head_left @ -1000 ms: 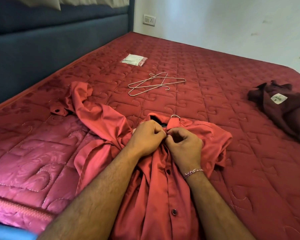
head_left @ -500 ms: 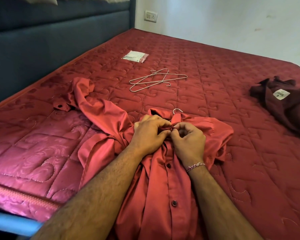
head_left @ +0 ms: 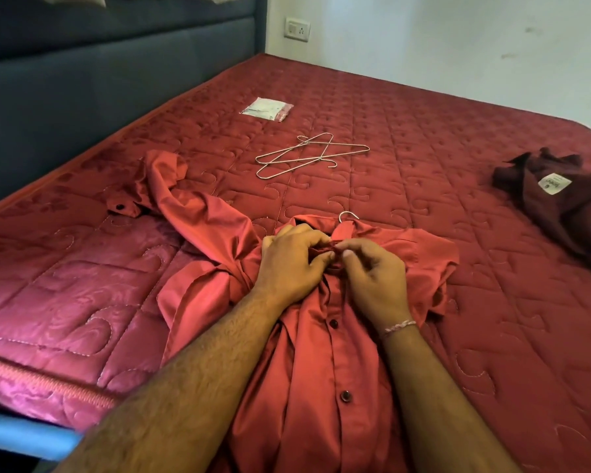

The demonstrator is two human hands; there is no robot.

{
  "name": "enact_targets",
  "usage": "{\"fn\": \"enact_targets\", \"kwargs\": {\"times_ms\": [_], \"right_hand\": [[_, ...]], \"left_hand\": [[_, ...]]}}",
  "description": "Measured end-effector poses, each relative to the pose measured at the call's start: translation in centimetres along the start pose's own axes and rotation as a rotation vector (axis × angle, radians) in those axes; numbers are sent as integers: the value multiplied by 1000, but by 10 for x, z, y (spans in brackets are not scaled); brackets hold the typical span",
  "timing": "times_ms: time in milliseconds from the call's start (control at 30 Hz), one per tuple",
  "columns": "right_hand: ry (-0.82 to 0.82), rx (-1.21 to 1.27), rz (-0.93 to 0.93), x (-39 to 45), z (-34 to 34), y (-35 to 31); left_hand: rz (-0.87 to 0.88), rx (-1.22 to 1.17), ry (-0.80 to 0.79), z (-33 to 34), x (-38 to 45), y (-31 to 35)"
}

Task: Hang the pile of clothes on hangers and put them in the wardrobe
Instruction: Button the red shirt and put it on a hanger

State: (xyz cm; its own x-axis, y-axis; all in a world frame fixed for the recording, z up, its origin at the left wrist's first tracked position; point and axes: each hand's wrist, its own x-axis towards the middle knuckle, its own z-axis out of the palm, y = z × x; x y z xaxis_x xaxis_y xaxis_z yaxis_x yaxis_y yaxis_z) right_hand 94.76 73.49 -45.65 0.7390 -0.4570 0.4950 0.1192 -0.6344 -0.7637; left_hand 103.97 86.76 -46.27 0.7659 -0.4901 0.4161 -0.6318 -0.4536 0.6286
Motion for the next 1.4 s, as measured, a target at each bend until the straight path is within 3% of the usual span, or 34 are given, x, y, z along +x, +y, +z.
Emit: {"fn": "enact_targets", "kwargs": {"times_ms": [67,100,233,333,400,467,633,767,900,1000,1100,1267,1400], "right_hand": [[62,228,177,2,-3,0],[136,228,201,3,-4,-1],[317,-76,28,17,-11,-2],[138,-331,120,59,-12,7],[-112,-487,293,85,-8,17],[-341,-469,413,96,-5,24],[-186,-137,357,93,-13,49],[-101,-34,235,73,-33,15],[-91,91,211,62,-59,-10],[-80,239,252,81,-90,-51],[-30,245,252,121,-130,-114],[541,-220,136,184,-209,-276],[477,-133,80,214,-261,-393]], "left_hand": [[49,-74,-17,-2,-1,3],[68,-114,-24,-4,-2,4],[115,-262,33,-6,-7,0],[181,-328,23,-7,-10,1],[223,-336,44,-6,-11,2],[232,-285,118,-5,-12,4],[80,-29,414,-14,-4,4],[-42,-6,188,-19,5,5],[-17,51,-30,-33,17,23],[42,143,-130,-71,43,65],[48,159,-65,-130,84,134],[47,142,69,-258,161,280],[57,101,136,-351,191,385]]}}
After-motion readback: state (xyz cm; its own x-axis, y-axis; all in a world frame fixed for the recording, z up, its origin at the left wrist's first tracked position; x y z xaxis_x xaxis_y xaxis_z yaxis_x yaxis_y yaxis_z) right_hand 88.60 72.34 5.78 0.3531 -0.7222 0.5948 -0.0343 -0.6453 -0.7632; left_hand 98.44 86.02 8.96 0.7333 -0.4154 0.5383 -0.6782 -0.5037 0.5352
